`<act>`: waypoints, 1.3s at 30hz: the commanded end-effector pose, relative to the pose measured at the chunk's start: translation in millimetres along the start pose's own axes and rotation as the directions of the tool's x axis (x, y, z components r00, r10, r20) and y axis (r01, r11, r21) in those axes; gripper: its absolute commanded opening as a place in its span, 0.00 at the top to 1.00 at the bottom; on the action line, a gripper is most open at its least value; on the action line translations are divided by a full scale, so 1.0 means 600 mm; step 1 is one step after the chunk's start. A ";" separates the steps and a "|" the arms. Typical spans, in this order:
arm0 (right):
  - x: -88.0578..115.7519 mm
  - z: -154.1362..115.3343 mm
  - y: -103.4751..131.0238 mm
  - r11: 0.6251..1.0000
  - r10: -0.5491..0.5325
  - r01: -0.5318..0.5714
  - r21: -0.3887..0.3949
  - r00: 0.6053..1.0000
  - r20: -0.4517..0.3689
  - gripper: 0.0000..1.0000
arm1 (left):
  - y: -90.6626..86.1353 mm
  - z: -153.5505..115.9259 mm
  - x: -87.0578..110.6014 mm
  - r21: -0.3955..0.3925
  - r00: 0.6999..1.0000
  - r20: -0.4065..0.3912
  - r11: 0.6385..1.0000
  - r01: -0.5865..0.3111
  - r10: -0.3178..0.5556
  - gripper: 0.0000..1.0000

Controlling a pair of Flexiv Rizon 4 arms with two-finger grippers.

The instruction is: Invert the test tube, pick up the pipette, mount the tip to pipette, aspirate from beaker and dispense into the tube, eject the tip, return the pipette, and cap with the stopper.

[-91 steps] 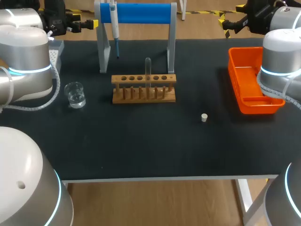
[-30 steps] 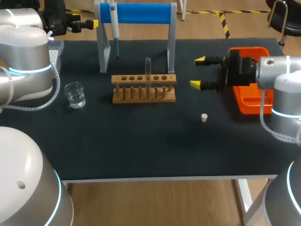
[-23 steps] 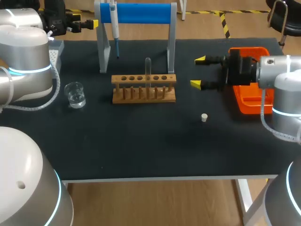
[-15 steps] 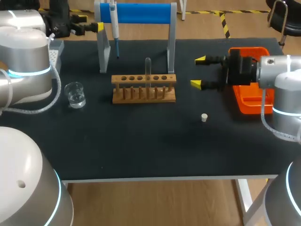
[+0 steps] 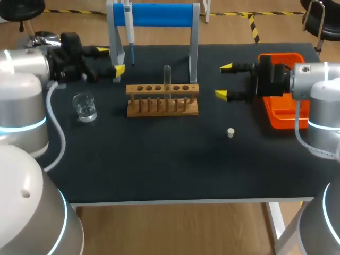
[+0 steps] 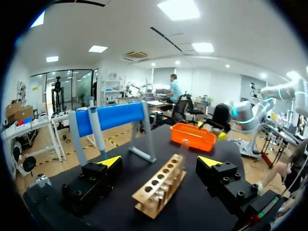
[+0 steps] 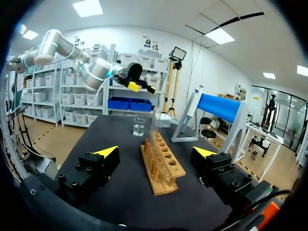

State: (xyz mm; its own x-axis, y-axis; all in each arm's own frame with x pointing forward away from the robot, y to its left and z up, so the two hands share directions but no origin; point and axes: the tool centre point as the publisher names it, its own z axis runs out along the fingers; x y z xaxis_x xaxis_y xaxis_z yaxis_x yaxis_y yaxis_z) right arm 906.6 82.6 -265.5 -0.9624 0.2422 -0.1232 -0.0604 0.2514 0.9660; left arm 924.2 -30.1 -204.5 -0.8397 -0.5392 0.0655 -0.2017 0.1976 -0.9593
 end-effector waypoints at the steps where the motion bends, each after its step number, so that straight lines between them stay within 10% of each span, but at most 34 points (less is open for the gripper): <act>1: 0.001 0.001 0.000 1.000 -0.001 0.001 0.000 1.000 0.002 0.00 | 0.020 -0.041 0.040 0.046 1.000 -0.009 0.999 -0.015 0.015 0.00; 39: 0.001 0.001 0.000 1.000 -0.001 0.001 0.000 1.000 0.002 0.00 | 0.054 -0.028 0.069 0.008 0.993 -0.114 1.000 -0.017 0.018 0.00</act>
State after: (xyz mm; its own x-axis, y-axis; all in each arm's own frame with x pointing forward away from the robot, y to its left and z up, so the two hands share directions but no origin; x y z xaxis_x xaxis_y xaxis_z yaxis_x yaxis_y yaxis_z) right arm 907.2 83.0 -265.7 -0.9626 0.2414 -0.1229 -0.0604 0.2511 0.9661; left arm 875.1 -32.6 -228.1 -0.8951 -0.4387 0.0800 -0.1846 0.2012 -0.9620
